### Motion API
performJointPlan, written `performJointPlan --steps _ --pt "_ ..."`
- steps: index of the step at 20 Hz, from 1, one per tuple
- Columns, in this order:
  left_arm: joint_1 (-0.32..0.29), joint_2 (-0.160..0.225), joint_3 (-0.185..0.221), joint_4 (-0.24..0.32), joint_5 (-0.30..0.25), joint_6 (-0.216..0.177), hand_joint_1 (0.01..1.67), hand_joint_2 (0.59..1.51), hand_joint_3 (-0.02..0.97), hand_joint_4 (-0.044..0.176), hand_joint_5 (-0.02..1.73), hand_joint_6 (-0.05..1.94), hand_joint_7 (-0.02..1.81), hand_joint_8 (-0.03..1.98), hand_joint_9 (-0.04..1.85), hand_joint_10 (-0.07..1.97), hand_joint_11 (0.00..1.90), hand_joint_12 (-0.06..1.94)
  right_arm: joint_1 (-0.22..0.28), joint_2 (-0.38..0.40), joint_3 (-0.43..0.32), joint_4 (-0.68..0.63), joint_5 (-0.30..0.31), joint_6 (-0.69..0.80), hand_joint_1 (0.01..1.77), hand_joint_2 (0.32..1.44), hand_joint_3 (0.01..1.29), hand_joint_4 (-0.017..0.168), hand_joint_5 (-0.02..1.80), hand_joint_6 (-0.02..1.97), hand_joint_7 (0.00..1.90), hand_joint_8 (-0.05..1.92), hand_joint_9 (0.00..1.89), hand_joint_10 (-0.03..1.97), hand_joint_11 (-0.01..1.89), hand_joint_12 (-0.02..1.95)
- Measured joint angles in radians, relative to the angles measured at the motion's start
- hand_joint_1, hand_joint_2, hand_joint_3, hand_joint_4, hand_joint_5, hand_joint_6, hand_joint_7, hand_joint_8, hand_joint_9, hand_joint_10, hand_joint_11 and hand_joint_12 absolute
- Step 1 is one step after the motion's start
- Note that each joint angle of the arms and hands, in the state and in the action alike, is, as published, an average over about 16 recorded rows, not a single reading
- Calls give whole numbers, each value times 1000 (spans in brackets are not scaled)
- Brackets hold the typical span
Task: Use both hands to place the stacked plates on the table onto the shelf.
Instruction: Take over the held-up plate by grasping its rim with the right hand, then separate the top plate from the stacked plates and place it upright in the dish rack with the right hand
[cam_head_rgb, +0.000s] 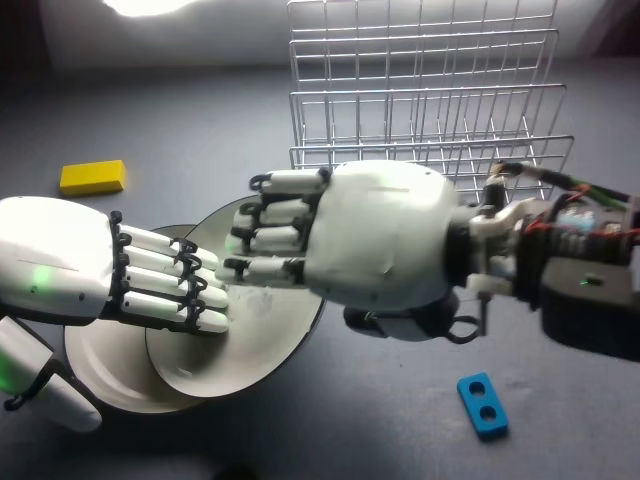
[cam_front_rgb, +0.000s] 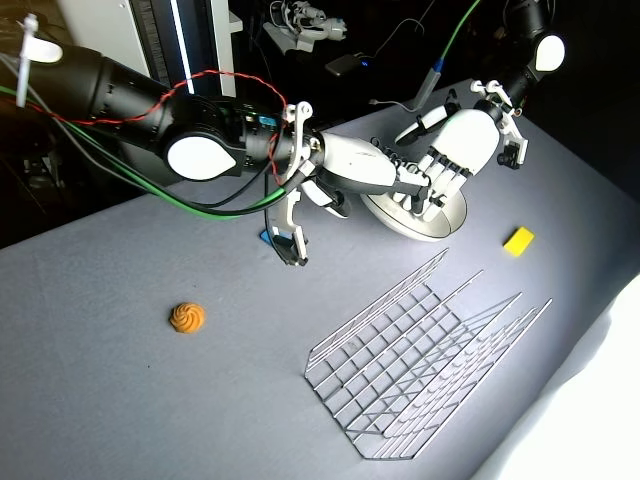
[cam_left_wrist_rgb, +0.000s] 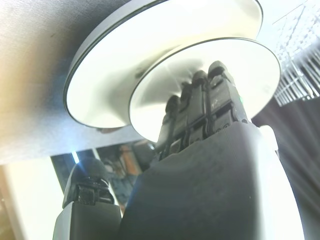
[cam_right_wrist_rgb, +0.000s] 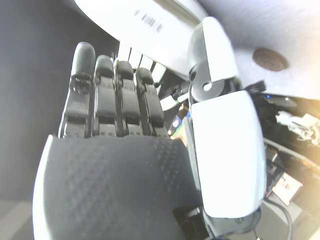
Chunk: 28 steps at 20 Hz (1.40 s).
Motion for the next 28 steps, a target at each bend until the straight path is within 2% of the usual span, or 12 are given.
performJointPlan --steps 7,13,19,28 --pt "3 0 0 -1 0 0 16 1161 22 1 12 -14 -2 0 22 8 14 -9 5 -100 78 2 -25 -38 1097 1106 19 -3 317 13 335 16 304 64 24 1119" --pt "5 0 0 -2 0 0 17 1158 23 2 9 -16 -2 -5 22 8 14 -8 5 -149 128 3 -27 -44 1111 1119 19 -7 451 15 488 9 459 77 108 1187" --pt "6 0 1 -3 -2 0 17 1154 23 2 3 -10 -2 -6 22 8 14 -9 6 -164 146 1 -8 -47 1124 1100 20 -8 618 89 695 36 721 74 365 1146" --pt "-16 9 11 0 -17 -8 16 1157 22 3 7 4 9 -2 21 8 13 -9 8 -164 143 -3 25 -50 1131 1018 20 -5 811 272 906 286 1095 33 794 936"
